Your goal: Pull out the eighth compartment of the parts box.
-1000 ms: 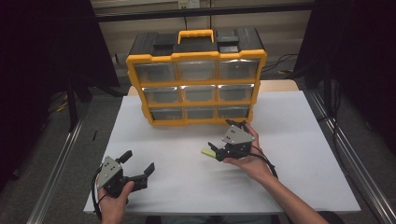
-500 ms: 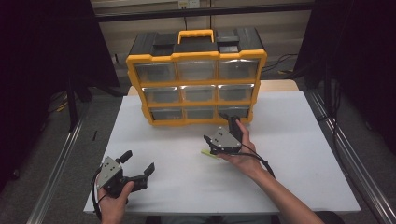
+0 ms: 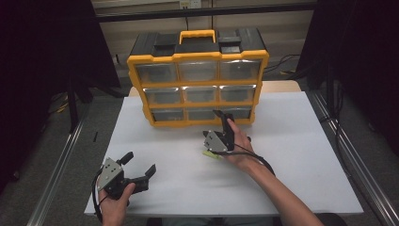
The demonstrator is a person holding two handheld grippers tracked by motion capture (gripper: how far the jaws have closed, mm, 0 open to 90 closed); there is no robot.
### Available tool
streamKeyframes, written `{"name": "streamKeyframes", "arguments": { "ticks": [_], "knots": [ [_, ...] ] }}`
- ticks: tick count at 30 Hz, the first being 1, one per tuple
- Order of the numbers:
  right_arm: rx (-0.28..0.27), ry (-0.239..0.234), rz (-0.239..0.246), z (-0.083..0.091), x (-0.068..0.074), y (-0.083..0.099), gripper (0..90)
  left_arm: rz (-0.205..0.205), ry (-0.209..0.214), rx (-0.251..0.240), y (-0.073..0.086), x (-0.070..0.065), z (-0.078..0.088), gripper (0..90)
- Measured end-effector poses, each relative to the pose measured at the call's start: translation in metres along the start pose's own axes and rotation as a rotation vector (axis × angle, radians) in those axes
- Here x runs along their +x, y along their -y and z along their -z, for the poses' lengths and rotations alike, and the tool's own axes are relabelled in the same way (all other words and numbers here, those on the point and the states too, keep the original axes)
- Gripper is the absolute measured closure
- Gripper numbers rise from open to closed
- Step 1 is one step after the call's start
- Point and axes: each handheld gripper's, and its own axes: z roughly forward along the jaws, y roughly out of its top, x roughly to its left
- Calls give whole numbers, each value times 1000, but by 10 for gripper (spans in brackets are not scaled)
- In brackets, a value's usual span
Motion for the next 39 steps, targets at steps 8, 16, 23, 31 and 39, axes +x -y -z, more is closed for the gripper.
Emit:
{"name": "streamKeyframes", "arguments": {
  "ticks": [8, 16, 23, 31, 39],
  "knots": [
    [22, 42, 165, -9, 9, -2, 135, 6, 8, -3, 0, 0, 0, 48],
    [63, 77, 252, -17, 10, 3, 176, 4, 7, -2, 0, 0, 0, 48],
    [111, 114, 325, -24, 11, 9, 271, 3, 8, -1, 0, 0, 0, 48],
    [140, 138, 359, -31, 9, 13, 371, 4, 7, -1, 0, 1, 0, 48],
    [166, 120, 377, -36, 10, 14, 483, 2, 5, -2, 0, 1, 0, 48]
  ]
}}
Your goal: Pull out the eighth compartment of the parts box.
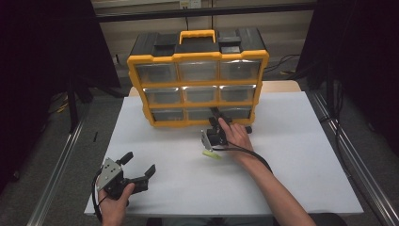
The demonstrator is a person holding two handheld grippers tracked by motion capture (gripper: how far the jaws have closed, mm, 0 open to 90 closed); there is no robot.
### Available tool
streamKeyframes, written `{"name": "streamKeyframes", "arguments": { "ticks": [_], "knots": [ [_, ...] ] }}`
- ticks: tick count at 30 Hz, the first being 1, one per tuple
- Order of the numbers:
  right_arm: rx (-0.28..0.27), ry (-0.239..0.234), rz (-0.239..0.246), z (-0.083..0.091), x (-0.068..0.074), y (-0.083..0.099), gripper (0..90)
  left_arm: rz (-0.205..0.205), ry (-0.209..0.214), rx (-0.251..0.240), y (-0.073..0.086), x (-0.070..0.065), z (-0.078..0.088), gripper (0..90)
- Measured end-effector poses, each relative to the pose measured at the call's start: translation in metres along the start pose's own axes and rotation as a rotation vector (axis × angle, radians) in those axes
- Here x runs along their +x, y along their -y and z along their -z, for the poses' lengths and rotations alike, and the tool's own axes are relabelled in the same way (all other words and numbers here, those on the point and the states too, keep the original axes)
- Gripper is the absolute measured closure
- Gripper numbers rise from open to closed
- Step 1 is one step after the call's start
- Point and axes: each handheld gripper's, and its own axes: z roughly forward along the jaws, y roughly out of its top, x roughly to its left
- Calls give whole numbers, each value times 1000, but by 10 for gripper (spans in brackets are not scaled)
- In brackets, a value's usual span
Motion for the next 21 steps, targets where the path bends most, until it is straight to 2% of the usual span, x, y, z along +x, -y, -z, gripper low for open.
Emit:
{"name": "streamKeyframes", "arguments": {
  "ticks": [4, 9, 10, 15, 21],
  "knots": [
    [9, 5, -13, -4, 1, 0, 534, 15, 10, -6, 1, 1, 0, 48],
    [8, 2, -18, -6, 0, -1, 580, 10, 0, -4, 0, 1, 0, 48],
    [6, 14, 23, -6, -2, -1, 616, 11, 0, -6, 0, 1, 0, 48],
    [2, 29, 37, -6, -3, -1, 682, 12, -2, -3, 0, 0, 0, 48],
    [14, 46, 41, -7, 0, -2, 716, 9, 7, -2, 0, 0, 0, 48]
  ]
}}
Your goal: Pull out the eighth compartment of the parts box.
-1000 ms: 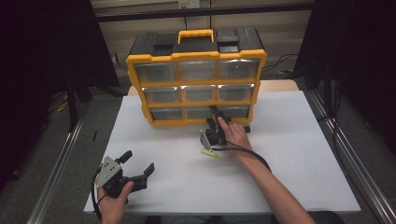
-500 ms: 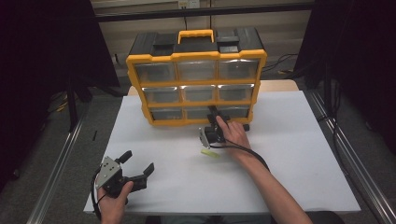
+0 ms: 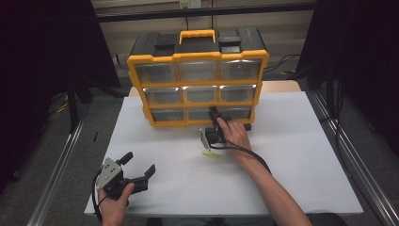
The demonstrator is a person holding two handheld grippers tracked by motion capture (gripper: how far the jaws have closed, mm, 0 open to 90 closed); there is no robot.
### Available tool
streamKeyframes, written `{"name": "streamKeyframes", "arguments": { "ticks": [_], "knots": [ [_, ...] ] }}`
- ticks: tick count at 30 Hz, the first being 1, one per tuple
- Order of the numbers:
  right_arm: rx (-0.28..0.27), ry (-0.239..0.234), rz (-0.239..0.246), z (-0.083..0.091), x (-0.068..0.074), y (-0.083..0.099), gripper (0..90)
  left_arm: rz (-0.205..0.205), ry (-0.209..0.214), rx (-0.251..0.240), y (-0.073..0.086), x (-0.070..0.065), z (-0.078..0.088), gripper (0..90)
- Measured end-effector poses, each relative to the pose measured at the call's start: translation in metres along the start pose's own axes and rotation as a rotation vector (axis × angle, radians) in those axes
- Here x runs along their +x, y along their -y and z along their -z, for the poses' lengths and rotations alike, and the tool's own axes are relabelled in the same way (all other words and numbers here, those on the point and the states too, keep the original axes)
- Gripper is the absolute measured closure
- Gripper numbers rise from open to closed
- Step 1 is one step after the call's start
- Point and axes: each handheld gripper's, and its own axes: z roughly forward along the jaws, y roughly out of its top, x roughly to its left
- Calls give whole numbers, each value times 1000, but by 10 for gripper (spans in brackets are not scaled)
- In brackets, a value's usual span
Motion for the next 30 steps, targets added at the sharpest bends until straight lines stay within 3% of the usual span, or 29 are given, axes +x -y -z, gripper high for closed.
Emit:
{"name": "streamKeyframes", "arguments": {
  "ticks": [3, 8, 13, 14, 20, 22, 24, 25, 30],
  "knots": [
    [2, 13, 23, 0, -1, -1, 745, 1, -9, 1, 0, 0, 0, 48],
    [4, 16, 1, 0, -1, -1, 774, 2, -8, -1, 0, 0, 0, 48],
    [9, 21, 2, 0, -1, -1, 782, 0, -3, 0, 0, 1, 0, 48],
    [3, 24, 21, -1, -1, -1, 783, 2, -2, 1, 0, 1, 0, 48],
    [12, 29, -25, 0, 0, -2, 781, 4, -13, 1, 0, 2, 1, 48],
    [6, 31, -5, 0, -1, -2, 783, 2, -13, 2, 0, 2, 1, 48],
    [9, 25, -29, 1, 0, -1, 782, 0, -7, -3, 0, 2, 1, 48],
    [2, 21, -6, 1, -3, -1, 780, 1, -9, -3, 0, 2, 1, 48],
    [4, 21, -25, 4, -3, -2, 780, -3, -13, 1, 0, 1, 2, 48]
  ]
}}
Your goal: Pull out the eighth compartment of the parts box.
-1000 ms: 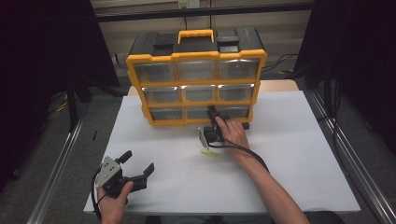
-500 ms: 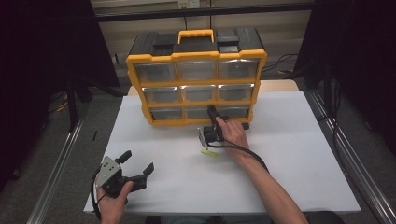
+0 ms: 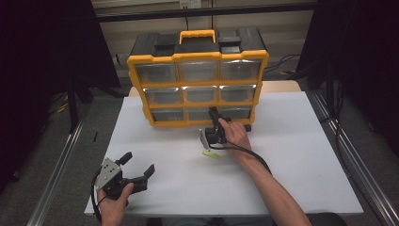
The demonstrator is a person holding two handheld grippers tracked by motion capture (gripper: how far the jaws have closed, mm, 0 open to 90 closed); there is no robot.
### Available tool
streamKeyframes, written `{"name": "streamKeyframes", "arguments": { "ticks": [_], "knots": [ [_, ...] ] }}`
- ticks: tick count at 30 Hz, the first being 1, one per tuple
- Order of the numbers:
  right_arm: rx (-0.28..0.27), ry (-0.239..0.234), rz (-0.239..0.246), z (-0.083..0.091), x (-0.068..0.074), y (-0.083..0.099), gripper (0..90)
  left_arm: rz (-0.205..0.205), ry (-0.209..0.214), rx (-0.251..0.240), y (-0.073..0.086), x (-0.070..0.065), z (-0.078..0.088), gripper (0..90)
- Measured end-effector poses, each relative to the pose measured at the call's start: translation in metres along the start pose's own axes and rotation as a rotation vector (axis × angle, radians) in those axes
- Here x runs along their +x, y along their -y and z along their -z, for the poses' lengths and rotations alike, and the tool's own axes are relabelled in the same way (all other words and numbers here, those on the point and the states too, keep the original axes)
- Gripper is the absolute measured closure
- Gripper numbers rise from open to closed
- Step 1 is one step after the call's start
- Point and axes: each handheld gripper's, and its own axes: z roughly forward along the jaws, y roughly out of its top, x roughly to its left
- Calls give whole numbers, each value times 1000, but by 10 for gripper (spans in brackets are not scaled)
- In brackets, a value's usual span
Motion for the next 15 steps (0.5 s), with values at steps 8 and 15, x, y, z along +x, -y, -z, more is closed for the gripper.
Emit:
{"name": "streamKeyframes", "arguments": {
  "ticks": [8, 15],
  "knots": [
    [-5, -8, -4, 4, -1, 0, 780, 1, -8, -5, 0, 0, 1, 48],
    [-18, -7, -2, 9, 1, 0, 781, 5, -5, -6, 0, 0, 1, 47]
  ]
}}
